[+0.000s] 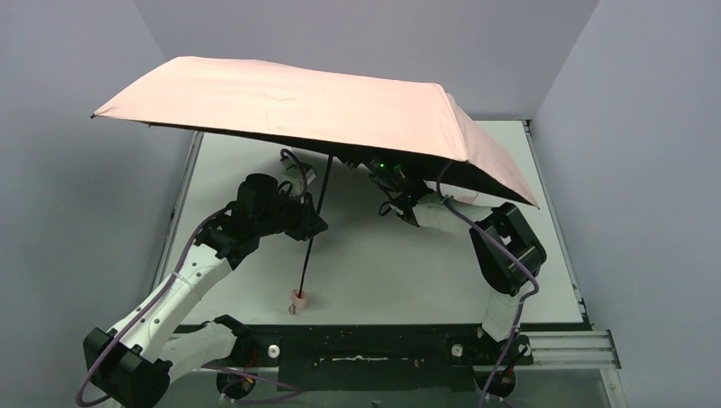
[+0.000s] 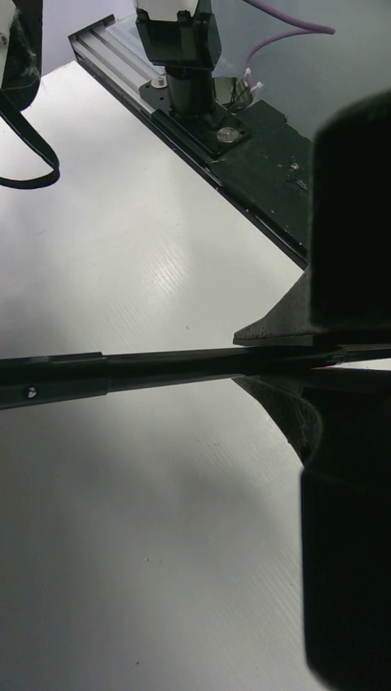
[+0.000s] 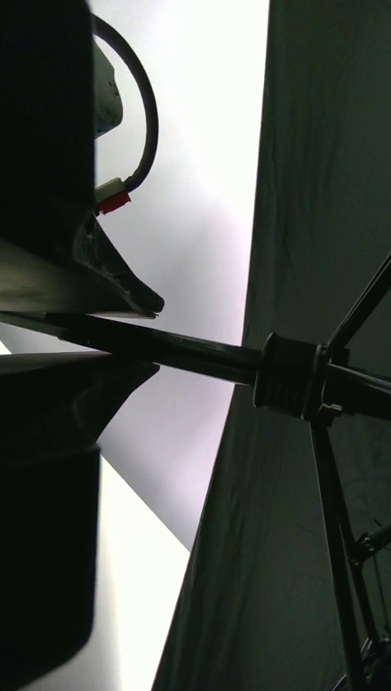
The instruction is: Put away the umbrella
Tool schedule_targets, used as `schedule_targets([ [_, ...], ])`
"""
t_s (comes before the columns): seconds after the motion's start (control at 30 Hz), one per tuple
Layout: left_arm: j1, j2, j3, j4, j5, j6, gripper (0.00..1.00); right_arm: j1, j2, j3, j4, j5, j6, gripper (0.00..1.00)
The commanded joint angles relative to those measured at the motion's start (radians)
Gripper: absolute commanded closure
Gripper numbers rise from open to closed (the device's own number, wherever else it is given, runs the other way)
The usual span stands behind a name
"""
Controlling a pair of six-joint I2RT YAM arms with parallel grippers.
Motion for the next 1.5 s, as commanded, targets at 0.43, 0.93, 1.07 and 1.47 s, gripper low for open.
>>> schedule_targets([
  [0.43, -0.013, -0.001, 0.235, 0.017, 0.000, 0.015, 0.55, 0.005, -0.378, 0.097, -0.734, 0.304, -0.367, 1.00],
  [0.93, -0.013, 0.078, 0.275, 0.238, 0.026, -0.074, 0.36, 0.171, -0.333, 0.571, -1.575, 0.860, -0.506, 1.00],
  [1.07, -0.013, 0.068, 0.272, 0.270, 0.022, -0.092, 0.36, 0.223, -0.334, 0.586, -1.588, 1.015, -0.558, 1.00],
  [1.47, -0.013, 0.031, 0.156, 0.335, 0.009, -0.136, 0.34, 0.242, -0.323, 0.368, -1.402, 1.164, -0.544, 1.00],
])
